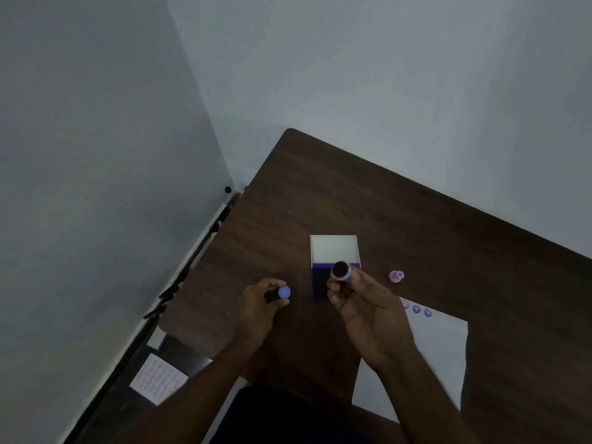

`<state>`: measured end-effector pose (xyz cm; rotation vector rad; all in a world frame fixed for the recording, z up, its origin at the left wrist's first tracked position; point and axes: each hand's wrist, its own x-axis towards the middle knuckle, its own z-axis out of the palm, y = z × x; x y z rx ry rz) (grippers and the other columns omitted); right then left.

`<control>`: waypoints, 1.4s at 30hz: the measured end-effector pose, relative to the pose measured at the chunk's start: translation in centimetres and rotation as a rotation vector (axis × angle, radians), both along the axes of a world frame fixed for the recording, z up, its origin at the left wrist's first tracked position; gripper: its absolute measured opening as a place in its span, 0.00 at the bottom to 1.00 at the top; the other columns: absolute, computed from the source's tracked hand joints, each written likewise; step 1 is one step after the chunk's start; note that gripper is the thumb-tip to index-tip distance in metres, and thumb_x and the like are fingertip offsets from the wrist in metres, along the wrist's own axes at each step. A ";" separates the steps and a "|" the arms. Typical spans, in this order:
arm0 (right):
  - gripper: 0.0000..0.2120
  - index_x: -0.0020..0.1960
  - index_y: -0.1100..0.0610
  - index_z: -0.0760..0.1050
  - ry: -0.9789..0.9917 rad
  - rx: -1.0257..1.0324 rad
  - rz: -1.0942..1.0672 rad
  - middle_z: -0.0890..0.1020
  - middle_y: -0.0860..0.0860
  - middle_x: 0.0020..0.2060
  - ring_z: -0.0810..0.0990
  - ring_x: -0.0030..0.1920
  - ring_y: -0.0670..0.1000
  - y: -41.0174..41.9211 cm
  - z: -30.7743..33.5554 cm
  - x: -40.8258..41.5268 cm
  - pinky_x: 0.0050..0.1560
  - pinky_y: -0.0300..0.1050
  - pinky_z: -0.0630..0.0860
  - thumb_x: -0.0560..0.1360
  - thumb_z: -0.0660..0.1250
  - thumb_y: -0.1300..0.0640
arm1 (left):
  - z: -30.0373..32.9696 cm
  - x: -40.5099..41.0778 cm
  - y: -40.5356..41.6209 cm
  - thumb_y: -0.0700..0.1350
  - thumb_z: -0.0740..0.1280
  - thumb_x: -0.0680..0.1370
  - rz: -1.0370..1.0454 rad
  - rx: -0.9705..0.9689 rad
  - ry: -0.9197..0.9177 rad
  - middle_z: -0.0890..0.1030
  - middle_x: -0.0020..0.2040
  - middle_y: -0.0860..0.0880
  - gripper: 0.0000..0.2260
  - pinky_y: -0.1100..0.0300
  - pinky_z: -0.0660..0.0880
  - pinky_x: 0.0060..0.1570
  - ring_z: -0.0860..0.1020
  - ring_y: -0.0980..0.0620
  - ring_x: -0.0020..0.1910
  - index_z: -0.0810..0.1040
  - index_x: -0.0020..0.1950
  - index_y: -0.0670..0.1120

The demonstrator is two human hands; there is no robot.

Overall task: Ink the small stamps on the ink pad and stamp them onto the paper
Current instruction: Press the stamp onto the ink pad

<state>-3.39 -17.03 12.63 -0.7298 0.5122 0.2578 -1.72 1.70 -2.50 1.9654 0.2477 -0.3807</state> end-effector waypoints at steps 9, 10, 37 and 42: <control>0.11 0.50 0.62 0.81 0.041 0.060 0.009 0.82 0.59 0.45 0.80 0.42 0.53 0.4 0.3 0.0 0.44 0.46 0.78 0.74 0.61 0.63 | -0.8 0.3 0.2 0.45 0.77 0.66 -0.073 0.329 -0.130 0.80 0.52 0.58 0.17 0.59 0.68 0.58 0.74 0.56 0.53 0.81 0.53 0.56; 0.11 0.50 0.62 0.81 0.043 0.064 0.007 0.82 0.60 0.45 0.80 0.42 0.53 0.4 0.4 -0.1 0.44 0.46 0.79 0.74 0.61 0.63 | -0.9 0.3 0.3 0.46 0.77 0.66 -0.077 0.337 -0.126 0.80 0.52 0.57 0.18 0.59 0.67 0.58 0.74 0.55 0.52 0.80 0.54 0.57; 0.18 0.51 0.62 0.83 -0.119 0.219 -0.108 0.83 0.59 0.53 0.83 0.52 0.55 -3.3 1.9 -0.1 0.55 0.46 0.77 0.62 0.78 0.62 | 15.8 2.8 -8.6 0.46 0.79 0.62 -0.265 0.169 -0.415 0.77 0.55 0.41 0.26 0.58 0.68 0.54 0.74 0.47 0.54 0.78 0.56 0.41; 0.20 0.54 0.62 0.81 -0.165 0.270 -0.077 0.82 0.61 0.55 0.82 0.54 0.57 -3.8 1.8 -0.3 0.55 0.50 0.79 0.63 0.78 0.61 | 15.7 3.1 -8.8 0.47 0.76 0.66 -0.367 0.182 -0.232 0.74 0.63 0.40 0.28 0.56 0.63 0.62 0.71 0.45 0.60 0.74 0.62 0.37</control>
